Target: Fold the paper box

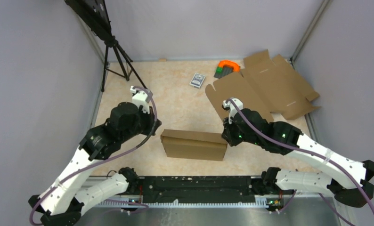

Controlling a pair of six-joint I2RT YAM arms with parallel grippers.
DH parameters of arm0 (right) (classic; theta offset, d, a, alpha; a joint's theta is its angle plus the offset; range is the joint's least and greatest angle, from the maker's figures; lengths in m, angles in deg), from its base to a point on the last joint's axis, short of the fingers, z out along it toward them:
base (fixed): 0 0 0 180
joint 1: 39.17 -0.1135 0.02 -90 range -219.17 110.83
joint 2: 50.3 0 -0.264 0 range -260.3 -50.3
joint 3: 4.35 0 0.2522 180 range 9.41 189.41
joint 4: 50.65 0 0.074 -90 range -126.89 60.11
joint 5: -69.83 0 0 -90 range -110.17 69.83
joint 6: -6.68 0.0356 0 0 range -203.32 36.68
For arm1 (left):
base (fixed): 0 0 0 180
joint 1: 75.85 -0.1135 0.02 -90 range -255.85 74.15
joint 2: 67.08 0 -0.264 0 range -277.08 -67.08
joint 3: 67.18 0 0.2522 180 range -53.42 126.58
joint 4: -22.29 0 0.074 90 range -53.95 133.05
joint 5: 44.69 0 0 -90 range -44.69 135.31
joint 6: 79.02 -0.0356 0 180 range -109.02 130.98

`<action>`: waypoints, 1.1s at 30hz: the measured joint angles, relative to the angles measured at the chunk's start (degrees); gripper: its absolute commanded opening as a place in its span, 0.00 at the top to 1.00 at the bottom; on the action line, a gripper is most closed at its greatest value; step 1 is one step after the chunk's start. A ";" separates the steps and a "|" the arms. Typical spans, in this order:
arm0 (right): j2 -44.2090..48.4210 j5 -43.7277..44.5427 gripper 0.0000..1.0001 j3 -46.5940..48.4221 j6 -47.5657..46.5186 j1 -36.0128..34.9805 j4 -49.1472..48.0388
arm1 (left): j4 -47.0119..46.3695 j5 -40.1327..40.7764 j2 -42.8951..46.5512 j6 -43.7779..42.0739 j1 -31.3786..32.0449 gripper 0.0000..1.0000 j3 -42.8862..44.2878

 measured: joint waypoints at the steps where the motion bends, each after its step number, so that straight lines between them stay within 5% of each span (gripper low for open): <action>1: 0.00 0.00 1.00 0.00 -0.02 0.00 0.02 | 1.07 -0.76 0.37 0.11 0.00 1.00 0.79; 10: 0.07 -0.42 1.00 -0.42 -0.44 0.00 -0.85 | 8.90 -6.51 -0.85 1.25 0.00 1.00 6.03; 33: 1.27 -1.36 1.00 -2.86 -0.33 0.00 -0.85 | 8.02 -8.90 -4.59 2.16 0.00 1.00 -0.63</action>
